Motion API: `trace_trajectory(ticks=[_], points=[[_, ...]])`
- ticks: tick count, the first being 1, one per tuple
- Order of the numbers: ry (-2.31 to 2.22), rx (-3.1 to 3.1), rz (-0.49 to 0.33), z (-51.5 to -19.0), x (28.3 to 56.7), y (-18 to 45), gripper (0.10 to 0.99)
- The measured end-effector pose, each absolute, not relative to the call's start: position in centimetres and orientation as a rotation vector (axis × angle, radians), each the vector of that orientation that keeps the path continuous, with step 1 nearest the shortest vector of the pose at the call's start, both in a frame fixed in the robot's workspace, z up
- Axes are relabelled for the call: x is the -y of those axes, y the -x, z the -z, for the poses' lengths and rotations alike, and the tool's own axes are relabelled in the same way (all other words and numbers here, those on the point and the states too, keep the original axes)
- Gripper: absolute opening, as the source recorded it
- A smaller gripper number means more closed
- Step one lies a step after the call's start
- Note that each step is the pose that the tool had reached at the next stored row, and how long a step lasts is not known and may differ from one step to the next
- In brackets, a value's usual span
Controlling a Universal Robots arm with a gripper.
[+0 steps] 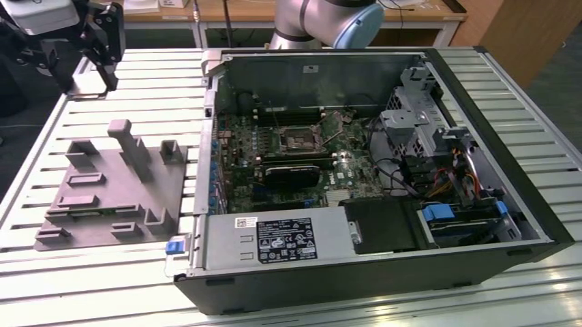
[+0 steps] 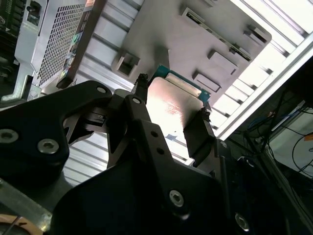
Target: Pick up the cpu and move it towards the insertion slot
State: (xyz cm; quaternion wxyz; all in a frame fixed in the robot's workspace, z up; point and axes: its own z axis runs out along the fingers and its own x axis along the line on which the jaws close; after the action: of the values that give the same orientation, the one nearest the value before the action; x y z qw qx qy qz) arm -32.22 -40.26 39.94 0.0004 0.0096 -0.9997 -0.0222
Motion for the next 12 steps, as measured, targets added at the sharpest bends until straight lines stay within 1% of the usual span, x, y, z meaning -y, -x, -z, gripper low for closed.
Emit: trace_trajectory(ticks=[12], points=[[-0.030, 3.140, 0.070, -39.94, 40.26, 31.71, 0.545]])
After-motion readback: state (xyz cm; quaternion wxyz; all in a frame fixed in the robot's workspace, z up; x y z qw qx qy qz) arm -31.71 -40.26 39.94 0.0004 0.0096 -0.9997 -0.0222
